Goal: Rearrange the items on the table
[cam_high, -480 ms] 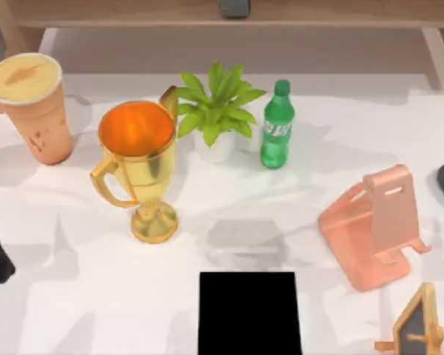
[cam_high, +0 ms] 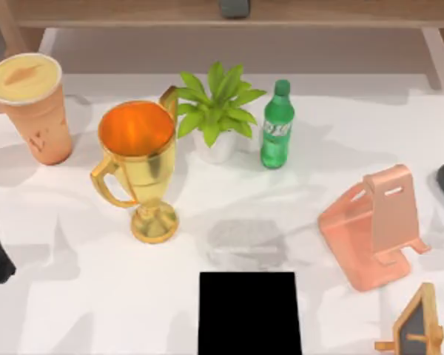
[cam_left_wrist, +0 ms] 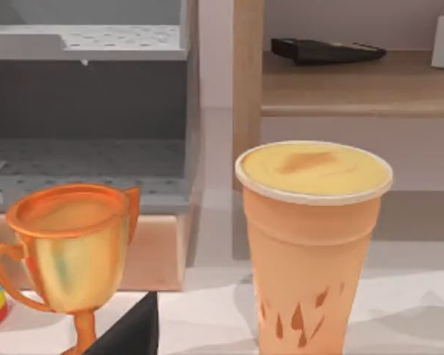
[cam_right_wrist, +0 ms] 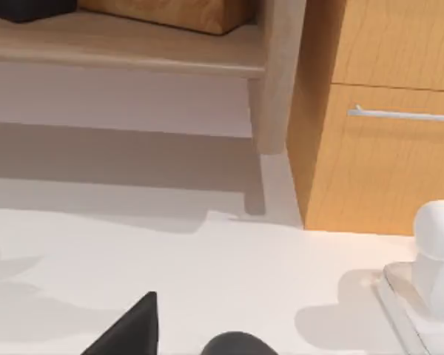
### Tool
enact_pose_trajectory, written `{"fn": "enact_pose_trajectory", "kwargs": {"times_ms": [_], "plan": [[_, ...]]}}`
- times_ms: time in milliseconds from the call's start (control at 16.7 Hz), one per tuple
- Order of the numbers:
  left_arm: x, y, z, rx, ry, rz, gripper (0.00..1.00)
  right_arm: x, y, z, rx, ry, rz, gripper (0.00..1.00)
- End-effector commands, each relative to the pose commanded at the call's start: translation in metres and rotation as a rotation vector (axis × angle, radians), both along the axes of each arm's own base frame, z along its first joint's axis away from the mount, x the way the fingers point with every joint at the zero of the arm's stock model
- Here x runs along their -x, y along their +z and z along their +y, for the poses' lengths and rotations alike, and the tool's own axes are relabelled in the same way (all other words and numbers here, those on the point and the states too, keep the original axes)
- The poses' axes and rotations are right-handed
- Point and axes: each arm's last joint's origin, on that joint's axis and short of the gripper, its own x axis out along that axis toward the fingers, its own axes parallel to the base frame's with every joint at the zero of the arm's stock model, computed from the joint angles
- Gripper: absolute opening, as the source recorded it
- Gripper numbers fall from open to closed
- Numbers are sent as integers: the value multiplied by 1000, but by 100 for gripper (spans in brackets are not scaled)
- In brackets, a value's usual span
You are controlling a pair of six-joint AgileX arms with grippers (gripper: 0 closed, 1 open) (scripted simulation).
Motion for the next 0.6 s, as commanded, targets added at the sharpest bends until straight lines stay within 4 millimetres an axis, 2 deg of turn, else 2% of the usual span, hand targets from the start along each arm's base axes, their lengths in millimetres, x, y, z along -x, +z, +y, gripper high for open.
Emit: {"fn": "enact_pose_trajectory", "kwargs": {"times_ms": [180, 300, 420, 600], "plan": [[0, 0, 0, 0, 0, 0, 100, -20, 35, -1, 68, 9, 185, 100], [0, 0, 0, 0, 0, 0, 100, -45, 54, -1, 119, 26, 351, 100], [0, 0, 0, 0, 0, 0, 100, -78, 64, -2, 169, 55, 542, 100], [0, 0, 0, 0, 0, 0, 100, -137, 60, -4, 235, 119, 835, 100]]}}
